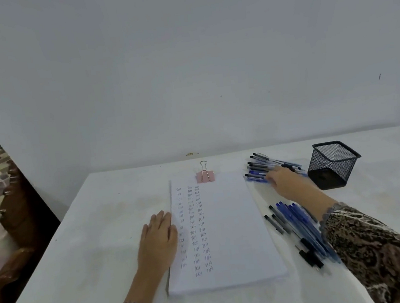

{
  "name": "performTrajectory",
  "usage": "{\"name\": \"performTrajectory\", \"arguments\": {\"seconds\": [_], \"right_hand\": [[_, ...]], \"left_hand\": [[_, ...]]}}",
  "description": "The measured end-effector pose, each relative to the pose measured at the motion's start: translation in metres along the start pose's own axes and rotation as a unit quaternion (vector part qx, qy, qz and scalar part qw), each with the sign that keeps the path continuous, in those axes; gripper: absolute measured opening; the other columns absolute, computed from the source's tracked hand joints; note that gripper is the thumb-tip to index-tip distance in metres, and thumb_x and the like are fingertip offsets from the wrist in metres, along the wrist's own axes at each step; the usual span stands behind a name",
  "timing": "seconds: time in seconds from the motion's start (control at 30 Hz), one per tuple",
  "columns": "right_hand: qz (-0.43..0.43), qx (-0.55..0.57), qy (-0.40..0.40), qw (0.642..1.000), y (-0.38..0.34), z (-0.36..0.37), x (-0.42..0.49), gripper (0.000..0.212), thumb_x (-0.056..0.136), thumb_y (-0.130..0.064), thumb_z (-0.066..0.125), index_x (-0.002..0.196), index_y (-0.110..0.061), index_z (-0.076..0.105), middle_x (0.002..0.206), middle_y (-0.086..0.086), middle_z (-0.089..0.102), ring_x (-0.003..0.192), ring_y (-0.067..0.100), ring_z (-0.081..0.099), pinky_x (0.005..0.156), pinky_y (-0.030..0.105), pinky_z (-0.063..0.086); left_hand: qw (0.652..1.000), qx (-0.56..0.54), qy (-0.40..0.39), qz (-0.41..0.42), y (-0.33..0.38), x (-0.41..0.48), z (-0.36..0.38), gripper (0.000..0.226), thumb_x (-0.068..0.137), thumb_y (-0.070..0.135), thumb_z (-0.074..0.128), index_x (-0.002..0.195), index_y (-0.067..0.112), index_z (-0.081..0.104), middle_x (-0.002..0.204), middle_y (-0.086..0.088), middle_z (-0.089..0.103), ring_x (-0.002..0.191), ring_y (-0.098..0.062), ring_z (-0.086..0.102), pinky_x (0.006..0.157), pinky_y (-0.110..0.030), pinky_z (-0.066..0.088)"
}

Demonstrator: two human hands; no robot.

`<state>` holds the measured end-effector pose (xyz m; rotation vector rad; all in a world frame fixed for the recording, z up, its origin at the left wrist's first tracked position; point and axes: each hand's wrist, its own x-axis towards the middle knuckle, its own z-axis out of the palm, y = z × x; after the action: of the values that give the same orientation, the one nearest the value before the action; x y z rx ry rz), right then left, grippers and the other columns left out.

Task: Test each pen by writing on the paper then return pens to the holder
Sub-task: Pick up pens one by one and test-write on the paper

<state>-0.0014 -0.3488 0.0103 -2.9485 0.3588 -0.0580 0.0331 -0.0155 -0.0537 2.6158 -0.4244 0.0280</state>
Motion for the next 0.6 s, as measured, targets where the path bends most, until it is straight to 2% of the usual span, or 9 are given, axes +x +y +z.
{"name": "performTrajectory", "arguments": {"seconds": [0.1, 0.23, 0.4, 0.6], "right_hand": [[0.013, -0.044, -0.013, 0.999, 0.005, 0.009, 0.011, 0.027, 0.099, -0.009, 0.035, 0.116, -0.005, 0.056, 0.127, 0.009, 0.053, 0.111, 0.023, 0.053, 0.089, 0.03, 0.043], [-0.002, -0.094, 0.001, 0.996, 0.01, 0.023, 0.017, 0.022, 0.095, -0.007, 0.042, 0.113, -0.005, 0.055, 0.136, 0.013, 0.045, 0.121, 0.027, 0.047, 0.092, 0.038, 0.048], [0.0, -0.105, 0.02, 0.994, 0.011, 0.025, 0.02, 0.02, 0.097, -0.013, 0.042, 0.113, -0.008, 0.052, 0.129, 0.008, 0.048, 0.113, 0.026, 0.05, 0.088, 0.036, 0.047], [-0.016, -0.123, 0.04, 0.991, 0.015, 0.027, 0.022, 0.026, 0.098, -0.022, 0.041, 0.119, -0.013, 0.053, 0.134, 0.004, 0.045, 0.119, 0.022, 0.048, 0.093, 0.035, 0.045]], "left_hand": [[1.0, 0.014, -0.01, 0.002, -0.002, 0.01, -0.002, 0.047, 0.1, 0.027, 0.023, 0.147, 0.017, 0.022, 0.156, 0.002, 0.015, 0.145, -0.013, 0.006, 0.118, -0.034, 0.003], [0.999, 0.034, -0.019, 0.008, -0.004, 0.026, -0.003, 0.047, 0.1, 0.027, 0.022, 0.146, 0.017, 0.023, 0.155, 0.001, 0.017, 0.144, -0.013, 0.009, 0.118, -0.036, 0.006], [0.998, 0.06, 0.019, 0.021, -0.003, 0.028, 0.001, 0.053, 0.094, 0.033, 0.013, 0.142, 0.018, 0.032, 0.151, 0.001, 0.027, 0.141, -0.013, 0.019, 0.116, -0.036, 0.015], [0.998, 0.041, 0.036, 0.015, -0.005, 0.027, 0.004, 0.045, 0.098, 0.029, 0.027, 0.141, 0.019, 0.034, 0.151, 0.002, 0.028, 0.141, -0.013, 0.021, 0.117, -0.035, 0.012]]}}
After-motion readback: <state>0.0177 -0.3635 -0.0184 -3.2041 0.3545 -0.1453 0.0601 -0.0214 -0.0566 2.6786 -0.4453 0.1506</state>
